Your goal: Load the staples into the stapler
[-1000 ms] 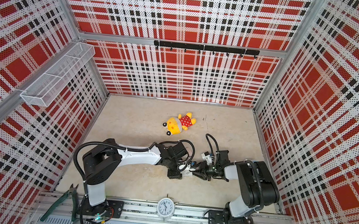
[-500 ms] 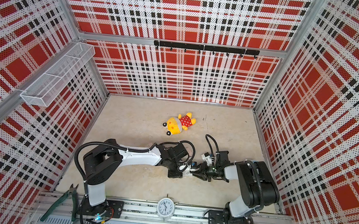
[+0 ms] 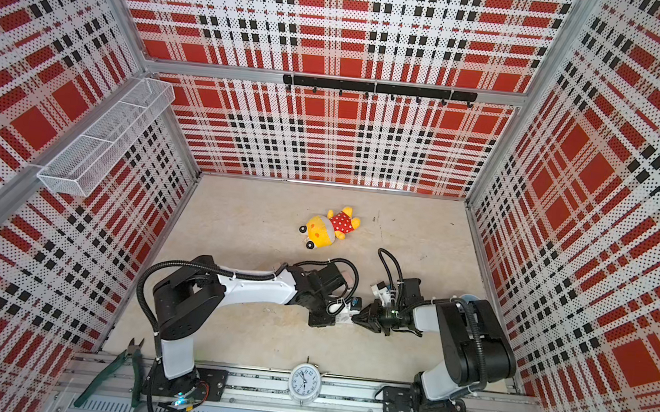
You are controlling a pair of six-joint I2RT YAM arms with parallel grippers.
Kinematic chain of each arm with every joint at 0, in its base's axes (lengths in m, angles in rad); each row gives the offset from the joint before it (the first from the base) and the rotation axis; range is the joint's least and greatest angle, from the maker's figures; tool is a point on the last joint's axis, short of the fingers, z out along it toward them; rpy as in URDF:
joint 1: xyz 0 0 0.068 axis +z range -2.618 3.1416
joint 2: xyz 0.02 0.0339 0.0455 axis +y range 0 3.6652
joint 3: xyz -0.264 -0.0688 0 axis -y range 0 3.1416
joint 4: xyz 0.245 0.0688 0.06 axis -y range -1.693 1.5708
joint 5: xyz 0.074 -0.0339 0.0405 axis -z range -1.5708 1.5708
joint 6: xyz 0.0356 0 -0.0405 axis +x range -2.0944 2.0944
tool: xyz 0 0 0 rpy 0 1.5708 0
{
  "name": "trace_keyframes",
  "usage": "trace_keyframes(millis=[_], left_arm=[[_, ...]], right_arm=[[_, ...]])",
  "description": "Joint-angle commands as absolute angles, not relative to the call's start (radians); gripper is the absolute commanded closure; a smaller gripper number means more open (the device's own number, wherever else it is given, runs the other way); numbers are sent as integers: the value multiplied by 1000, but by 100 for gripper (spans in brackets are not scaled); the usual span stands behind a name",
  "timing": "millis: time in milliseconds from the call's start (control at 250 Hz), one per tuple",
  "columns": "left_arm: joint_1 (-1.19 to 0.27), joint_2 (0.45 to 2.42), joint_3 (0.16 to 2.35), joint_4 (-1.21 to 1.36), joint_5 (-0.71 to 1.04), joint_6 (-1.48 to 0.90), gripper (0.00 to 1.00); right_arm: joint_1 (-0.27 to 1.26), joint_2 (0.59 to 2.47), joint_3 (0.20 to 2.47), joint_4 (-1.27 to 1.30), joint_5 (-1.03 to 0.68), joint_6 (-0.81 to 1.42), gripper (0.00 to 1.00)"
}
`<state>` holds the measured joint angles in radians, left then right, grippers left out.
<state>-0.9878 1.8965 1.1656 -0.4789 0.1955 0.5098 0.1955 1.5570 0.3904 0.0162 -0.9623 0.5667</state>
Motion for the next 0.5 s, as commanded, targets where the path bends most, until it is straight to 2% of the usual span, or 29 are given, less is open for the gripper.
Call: trace_keyframes(millis=[0, 296, 492], left_arm=[[-986, 1914, 1169, -492, 208, 523, 65], [-986, 1917, 1172, -497, 210, 528, 66], [-985, 1920, 1176, -497, 217, 528, 66]], right_arm=[[193, 1540, 393, 31, -948, 543, 85], [193, 1542, 390, 53, -955, 555, 90], [193, 1529, 384, 72, -966, 565, 86]])
